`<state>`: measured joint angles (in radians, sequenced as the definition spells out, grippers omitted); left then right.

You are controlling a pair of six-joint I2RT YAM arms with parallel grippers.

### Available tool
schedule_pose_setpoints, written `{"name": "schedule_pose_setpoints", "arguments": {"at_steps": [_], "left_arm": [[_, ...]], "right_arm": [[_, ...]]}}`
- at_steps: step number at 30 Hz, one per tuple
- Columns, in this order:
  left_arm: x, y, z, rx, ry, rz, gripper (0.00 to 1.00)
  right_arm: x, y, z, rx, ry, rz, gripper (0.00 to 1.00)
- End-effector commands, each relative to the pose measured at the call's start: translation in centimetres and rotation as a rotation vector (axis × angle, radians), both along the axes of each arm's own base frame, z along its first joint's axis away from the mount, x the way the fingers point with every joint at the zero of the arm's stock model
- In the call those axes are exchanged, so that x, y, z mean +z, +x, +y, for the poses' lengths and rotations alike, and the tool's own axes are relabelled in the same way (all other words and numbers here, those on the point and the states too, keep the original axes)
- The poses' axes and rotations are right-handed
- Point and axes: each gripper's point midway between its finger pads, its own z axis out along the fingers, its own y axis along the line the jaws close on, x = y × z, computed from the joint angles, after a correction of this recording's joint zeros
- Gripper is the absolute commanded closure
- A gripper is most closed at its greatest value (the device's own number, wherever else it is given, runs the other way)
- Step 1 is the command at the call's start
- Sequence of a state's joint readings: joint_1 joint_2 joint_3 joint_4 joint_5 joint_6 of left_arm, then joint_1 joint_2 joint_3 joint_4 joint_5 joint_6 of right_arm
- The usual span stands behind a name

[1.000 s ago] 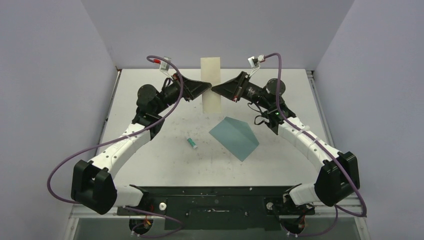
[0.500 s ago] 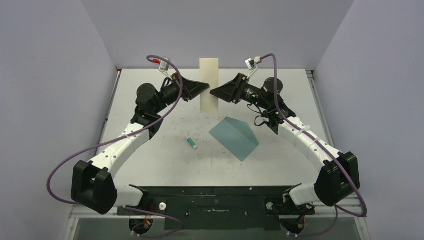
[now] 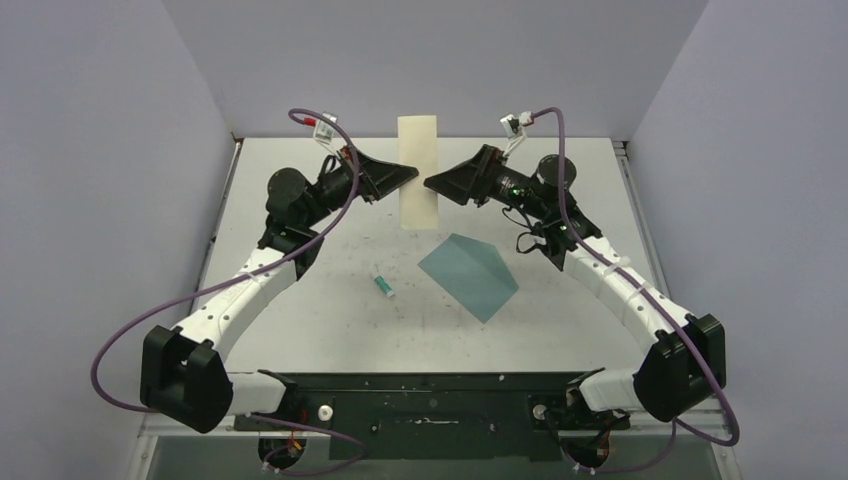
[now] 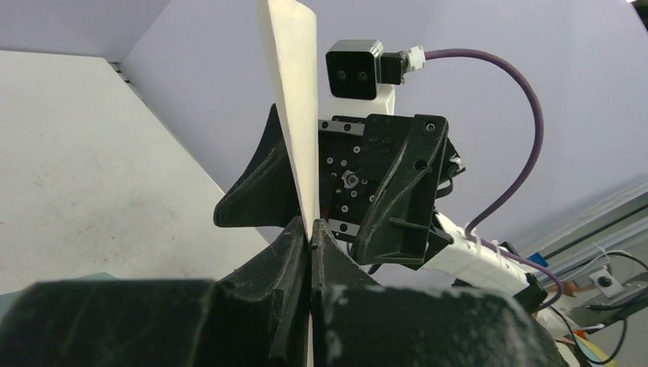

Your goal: Place the letter into the envelope and seal it

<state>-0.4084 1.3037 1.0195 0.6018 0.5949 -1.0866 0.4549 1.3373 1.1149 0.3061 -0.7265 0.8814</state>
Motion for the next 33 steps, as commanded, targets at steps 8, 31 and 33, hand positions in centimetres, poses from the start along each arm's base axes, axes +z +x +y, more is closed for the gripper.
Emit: {"name": "schedule_pose_setpoints", "arguments": {"at_steps": [8,31,33], "left_arm": [[5.9,-2.7,0.9,-0.055,-0.118,-0.132,1.00],[4.4,-0.1,0.7,-0.028,0.012,-0.162,0.86],[4.1,0.0,0.6,-0.035,0.020,-0.164,1.00]], "right_arm": [[3.9,-4.0,3.2,0.202,0.213,-0.056,0.71],[1.8,-6.0,2.3,0.303,-0.016,-0.168,0.95],[1.5,-6.0,2.3,0.301,-0.033,-0.165,0.94]]}}
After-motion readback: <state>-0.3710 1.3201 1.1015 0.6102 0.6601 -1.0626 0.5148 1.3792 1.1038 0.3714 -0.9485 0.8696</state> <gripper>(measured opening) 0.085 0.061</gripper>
